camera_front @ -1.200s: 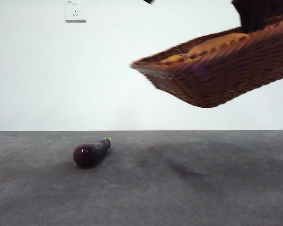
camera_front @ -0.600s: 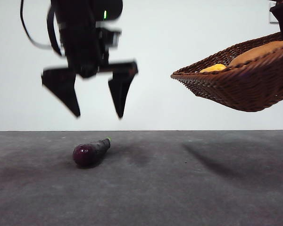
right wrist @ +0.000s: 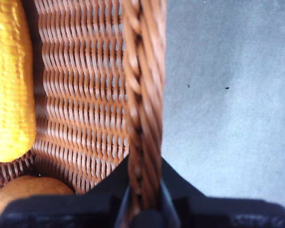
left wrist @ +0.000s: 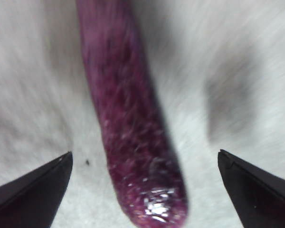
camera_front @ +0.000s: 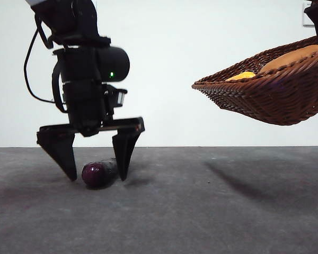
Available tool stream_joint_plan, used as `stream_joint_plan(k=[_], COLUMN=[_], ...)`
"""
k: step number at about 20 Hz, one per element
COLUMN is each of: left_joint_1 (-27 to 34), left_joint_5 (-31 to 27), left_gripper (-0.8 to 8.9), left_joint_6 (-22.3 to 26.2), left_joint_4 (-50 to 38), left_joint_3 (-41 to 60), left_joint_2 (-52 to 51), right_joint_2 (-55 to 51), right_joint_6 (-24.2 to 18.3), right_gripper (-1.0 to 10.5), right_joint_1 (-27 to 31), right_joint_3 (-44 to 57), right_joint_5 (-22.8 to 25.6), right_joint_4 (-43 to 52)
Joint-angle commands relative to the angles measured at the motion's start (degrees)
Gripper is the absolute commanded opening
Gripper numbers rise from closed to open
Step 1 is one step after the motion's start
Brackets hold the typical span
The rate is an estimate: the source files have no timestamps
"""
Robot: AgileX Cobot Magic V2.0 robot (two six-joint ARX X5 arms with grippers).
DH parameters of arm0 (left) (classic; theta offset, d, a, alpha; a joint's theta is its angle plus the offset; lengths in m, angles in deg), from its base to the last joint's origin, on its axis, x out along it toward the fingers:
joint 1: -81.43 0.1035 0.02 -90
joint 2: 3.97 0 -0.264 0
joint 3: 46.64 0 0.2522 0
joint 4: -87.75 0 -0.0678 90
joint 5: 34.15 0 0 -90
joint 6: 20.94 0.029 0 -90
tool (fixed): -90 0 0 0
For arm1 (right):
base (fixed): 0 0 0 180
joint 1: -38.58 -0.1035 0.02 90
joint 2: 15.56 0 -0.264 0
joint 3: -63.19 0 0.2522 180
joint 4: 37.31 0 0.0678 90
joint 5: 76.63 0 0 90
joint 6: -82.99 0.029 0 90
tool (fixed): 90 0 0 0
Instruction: Help me put the vegetables on the table into the basket
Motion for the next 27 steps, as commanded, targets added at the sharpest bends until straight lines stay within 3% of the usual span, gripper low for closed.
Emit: stream_joint_plan(k=[1,4,10,15,19,24,27], left_joint_1=[-0.2,-0.4,-0.6,-1.7,-6.5,-15.8,-17.2], left_joint_5=[-0.2,-0.6,-0.6,0.5,10.0,13.5,13.5], left_gripper=[4.28,0.01,-0.09,-0.09,-0.08,-0.08,-0.08], left_joint_6=[-0.1,0.4,4.0,4.1,3.3,-4.3,-10.3], left_joint_4=[-0.3,-0.3,0.8,1.9,0.9,-6.3,-9.1], left_joint_3=[0.6,0.6,0.6,0.6,0.6,0.6,0.6], left_joint_2=[0.7,0.7,-1.0,-11.8,-23.5,-32.2,-31.8], right_joint_2=[-0.3,-0.3,-0.3,-0.3,-0.3,-0.3,-0.3], right_joint_6=[-0.2,-0.3,-0.5,0.4,2.8,4.6,6.0], right_gripper=[-0.2,-0.2,-0.2,-0.2,-0.2,-0.2,-0.2], right_joint_1=[0.0,0.0,0.0,-0.1,-1.6,-5.7,-9.1], right_joint_3=[0.3,0.3,0.3,0.3,0.3,0.3,0.3], right_joint_5=[-0.4,-0.4,-0.4,-0.5,-2.0,-2.0,-2.5], right_joint_4=[0.2,0.3,0.4,0.5,1.8,3.2,3.6])
